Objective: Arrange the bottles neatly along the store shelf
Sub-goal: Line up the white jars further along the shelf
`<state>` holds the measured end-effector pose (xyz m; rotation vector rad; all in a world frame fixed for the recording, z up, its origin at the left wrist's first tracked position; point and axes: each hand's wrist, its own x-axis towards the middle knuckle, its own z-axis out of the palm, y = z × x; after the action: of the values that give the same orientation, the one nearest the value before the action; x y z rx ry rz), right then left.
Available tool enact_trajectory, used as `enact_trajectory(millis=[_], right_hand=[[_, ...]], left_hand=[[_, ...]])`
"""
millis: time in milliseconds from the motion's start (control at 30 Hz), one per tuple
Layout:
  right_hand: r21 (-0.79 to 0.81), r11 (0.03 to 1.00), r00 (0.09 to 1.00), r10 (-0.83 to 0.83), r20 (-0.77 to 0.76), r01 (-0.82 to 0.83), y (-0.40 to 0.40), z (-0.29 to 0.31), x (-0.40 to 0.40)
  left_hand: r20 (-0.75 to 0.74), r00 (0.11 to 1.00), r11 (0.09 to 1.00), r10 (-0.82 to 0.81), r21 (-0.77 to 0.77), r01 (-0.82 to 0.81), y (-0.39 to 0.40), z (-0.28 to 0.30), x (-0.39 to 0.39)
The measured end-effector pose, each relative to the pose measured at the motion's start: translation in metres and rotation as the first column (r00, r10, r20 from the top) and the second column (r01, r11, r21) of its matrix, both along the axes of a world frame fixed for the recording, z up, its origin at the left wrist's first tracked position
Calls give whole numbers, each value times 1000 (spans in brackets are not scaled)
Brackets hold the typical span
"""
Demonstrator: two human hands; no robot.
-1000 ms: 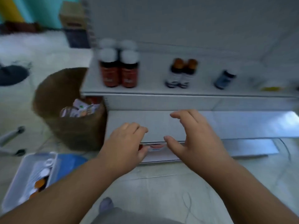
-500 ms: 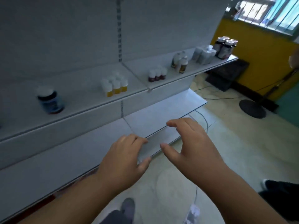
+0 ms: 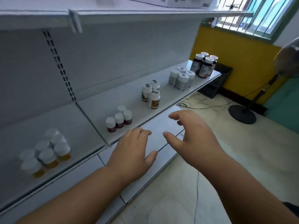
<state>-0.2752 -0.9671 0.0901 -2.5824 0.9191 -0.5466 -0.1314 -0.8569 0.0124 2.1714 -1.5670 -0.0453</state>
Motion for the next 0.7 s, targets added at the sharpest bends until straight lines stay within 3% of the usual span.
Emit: enact_trajectory(millis=[267,467,567,700], right_hand=[[29,981,981,190,29,-190,-142,-23,47],[135,897,906,423,14,-421,-248,-38,94],[193,860,881,471,54,-471,-280,-49,119],[264,839,879,467,95,-475,-295,-72,156]], left_hand=[[-52,958,957,282,79,-278,-104,-26,11],[-21,833,827,552,144,-544,-169,-51,4],[102,798,756,594,271,-597,-180,-60,2],[152,792,731,592,314,-606,-183,-74,-1]])
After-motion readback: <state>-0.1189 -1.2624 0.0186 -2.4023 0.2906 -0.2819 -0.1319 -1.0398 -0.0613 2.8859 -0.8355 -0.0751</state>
